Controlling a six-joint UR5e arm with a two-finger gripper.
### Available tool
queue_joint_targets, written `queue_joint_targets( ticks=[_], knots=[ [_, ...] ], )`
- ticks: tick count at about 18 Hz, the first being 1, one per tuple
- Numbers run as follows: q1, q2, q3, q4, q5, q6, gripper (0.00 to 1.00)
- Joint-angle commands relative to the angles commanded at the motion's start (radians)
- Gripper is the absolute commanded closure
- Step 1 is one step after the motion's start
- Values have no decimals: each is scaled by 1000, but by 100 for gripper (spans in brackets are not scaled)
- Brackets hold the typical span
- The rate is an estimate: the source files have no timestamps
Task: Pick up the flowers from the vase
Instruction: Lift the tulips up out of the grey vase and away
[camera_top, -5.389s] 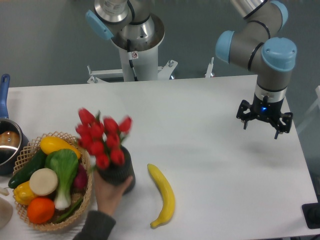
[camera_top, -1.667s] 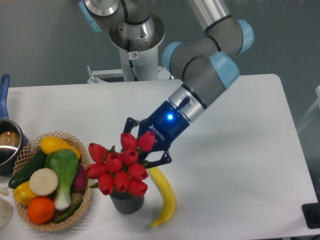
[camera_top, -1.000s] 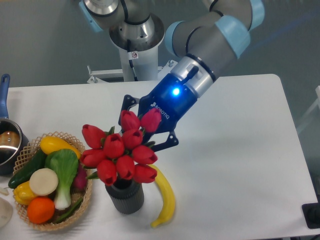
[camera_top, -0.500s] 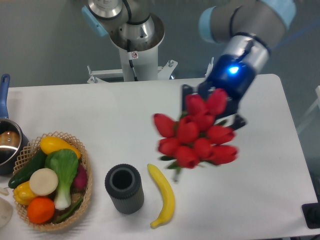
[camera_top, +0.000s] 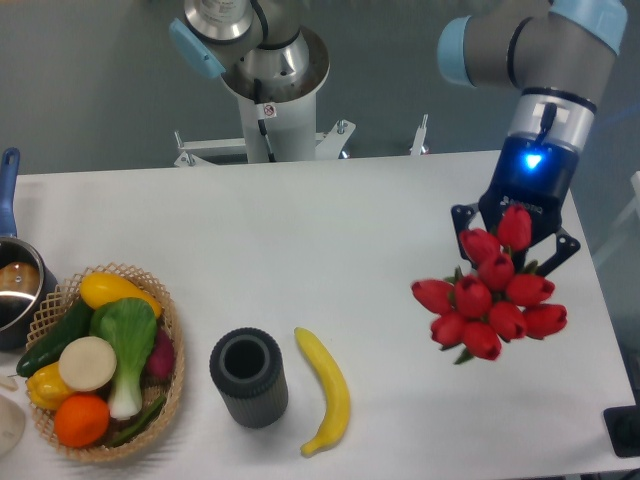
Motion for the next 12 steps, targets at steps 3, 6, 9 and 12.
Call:
queue_joint_targets(
  ticks=[3, 6, 9, 12],
  knots=[
    [-25, -3, 0, -8, 155, -2, 100],
    [-83, -14, -3, -89, 362, -3, 100],
    [-155, -49, -24, -115, 531, 8, 100],
    [-169, -72, -40, -121, 539, 28, 100]
  ],
)
